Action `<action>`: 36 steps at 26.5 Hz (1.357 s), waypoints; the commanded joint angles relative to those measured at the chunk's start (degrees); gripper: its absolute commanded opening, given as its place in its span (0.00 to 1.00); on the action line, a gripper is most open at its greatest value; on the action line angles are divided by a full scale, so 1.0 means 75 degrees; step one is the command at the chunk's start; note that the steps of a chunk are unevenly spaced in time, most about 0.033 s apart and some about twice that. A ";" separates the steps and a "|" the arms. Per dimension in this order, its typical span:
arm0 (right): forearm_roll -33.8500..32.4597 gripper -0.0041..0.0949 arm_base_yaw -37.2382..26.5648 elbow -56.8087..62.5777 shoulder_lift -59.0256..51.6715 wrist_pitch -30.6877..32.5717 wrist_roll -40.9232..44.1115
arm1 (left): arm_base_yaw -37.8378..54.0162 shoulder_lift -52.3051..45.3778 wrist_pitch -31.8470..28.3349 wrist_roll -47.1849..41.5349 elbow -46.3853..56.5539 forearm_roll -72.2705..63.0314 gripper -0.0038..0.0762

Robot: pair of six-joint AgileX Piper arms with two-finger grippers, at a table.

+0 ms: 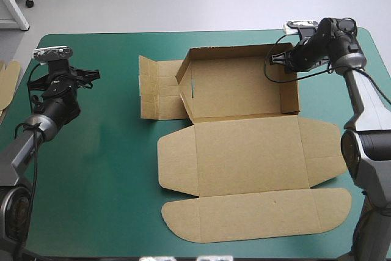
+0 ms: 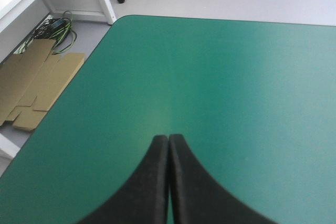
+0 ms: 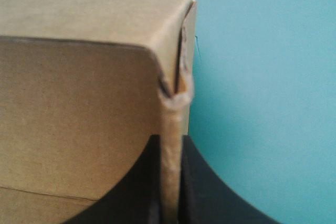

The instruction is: Fold the box

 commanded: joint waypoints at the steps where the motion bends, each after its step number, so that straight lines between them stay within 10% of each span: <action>1: -0.0082 0.01 -0.0010 -0.0133 -0.0291 0.0258 -0.0029 | 0.0362 -0.0232 -0.0111 0.0769 -0.0251 -0.0314 0.03; 9: 0.0009 0.05 -0.0010 -0.0133 -0.0064 0.0244 -0.0130 | 0.0446 -0.0029 -0.1575 0.2942 -0.0174 -0.0314 0.04; 18: 0.0306 0.71 -0.0075 -0.0466 -0.0341 0.0534 -0.0139 | 0.0446 -0.0029 -0.1469 0.2684 -0.0174 -0.0314 0.04; 36: 0.0004 0.69 -0.0250 -0.0289 -0.3201 0.0769 0.0059 | -0.0249 -0.0045 -0.1844 0.3000 0.0451 -0.0314 0.04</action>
